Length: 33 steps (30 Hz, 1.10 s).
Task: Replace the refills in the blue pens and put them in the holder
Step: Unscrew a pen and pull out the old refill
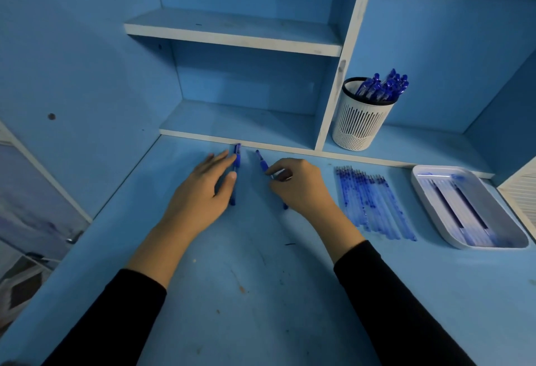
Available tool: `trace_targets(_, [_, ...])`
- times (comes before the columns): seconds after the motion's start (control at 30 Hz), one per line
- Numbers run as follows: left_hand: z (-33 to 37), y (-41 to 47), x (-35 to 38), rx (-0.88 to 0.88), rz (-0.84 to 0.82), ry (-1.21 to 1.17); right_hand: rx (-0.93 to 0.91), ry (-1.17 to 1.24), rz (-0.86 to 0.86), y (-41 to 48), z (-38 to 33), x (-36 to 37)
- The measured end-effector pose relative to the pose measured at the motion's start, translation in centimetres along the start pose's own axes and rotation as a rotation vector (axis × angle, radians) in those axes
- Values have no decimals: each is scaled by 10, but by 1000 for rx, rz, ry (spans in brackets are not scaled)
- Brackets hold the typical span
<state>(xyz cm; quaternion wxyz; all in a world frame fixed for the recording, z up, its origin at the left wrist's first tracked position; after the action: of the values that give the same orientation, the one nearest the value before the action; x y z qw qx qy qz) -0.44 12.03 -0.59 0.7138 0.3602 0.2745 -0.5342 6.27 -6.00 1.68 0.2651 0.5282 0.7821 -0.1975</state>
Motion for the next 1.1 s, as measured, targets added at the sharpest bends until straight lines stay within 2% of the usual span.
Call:
trace_targets(0.1, [18,-2,7,56,105,-183,73,296,25,-16,4,-8])
trace_targets(0.17, [33,-4,13,14,126,-349,94,553,13,-30,5,-11])
trace_targets(0.23, [47,-6,20,-35,102,-525,84,701,26,-43,7,-14])
trace_targets(0.37, [68,-11,26,-72,67,-733,48,787,95,-64,11,-16])
trace_targets(0.63, [95,-19,32,-118,53,-1036,-36,789,149,-90,15,-21])
trace_targets(0.8, [97,-23,28,-84,43,-1043,-64,730,257,-99,24,-35])
trace_targets(1.1, [99,-46,41,69,-269,-833,-145,742,312,-111,44,-54])
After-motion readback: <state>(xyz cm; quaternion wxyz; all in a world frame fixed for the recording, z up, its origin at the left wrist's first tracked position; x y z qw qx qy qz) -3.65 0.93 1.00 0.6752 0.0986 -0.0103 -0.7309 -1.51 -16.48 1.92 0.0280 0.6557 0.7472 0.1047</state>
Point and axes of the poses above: each hand's wrist, its own y-axis towards the middle knuckle, its own x-axis out of the palm, z = x × y, the point moved 2 cm from there along y, towards the middle knuckle, and after that the axes turned 3 degrees about -z, right-handed, at the moved point
